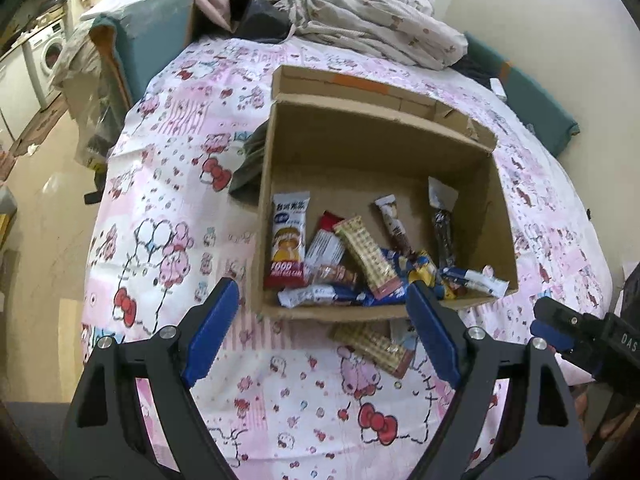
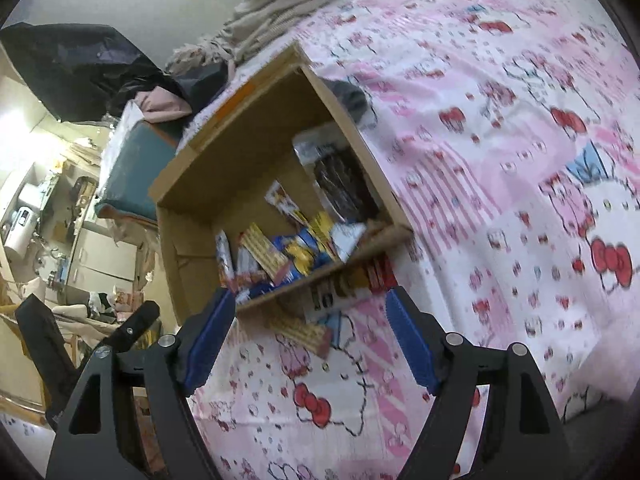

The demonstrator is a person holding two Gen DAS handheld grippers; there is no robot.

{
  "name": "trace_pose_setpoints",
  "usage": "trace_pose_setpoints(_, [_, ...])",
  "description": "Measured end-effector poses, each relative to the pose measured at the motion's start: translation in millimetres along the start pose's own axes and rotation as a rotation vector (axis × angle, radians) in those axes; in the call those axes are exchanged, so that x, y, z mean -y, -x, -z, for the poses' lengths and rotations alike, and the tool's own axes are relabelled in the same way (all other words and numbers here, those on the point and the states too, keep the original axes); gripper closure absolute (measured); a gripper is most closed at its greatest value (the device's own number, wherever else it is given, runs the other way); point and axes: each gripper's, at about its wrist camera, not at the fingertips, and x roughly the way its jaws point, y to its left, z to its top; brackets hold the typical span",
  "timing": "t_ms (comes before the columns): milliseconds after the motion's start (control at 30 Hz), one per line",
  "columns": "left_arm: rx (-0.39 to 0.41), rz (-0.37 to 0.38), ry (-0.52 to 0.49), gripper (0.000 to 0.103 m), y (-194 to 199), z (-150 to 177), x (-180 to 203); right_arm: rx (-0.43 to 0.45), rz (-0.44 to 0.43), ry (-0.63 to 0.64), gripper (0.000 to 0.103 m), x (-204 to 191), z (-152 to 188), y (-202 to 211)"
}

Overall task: Organize snacks
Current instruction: 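Grasp another checkered wafer bar with the left gripper while the right grasps the FOOD rice cake pack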

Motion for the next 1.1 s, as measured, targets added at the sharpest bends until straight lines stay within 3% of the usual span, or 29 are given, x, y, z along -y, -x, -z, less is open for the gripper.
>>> trace_pose_setpoints(367, [-0.104, -0.052, 0.076, 0.020, -23, 28, -12, -0.024, 0.094, -0.191, 0.023, 43, 9, -3])
trace_pose_setpoints(633, [-0.201, -0.081, 0.155, 0.020, -64, 54, 14, -0.041, 0.073, -0.249, 0.023, 50, 7, -9])
trace_pose_setpoints(967, [-0.246, -0.243, 0.307, 0.033, -124, 71, 58, -0.046, 0.036, -0.292, 0.023, 58, 6, -6])
trace_pose_setpoints(1100, [-0.315, -0.342, 0.262, 0.033, -141, 74, 70, -0.042, 0.021, -0.304, 0.023, 60, 5, -4])
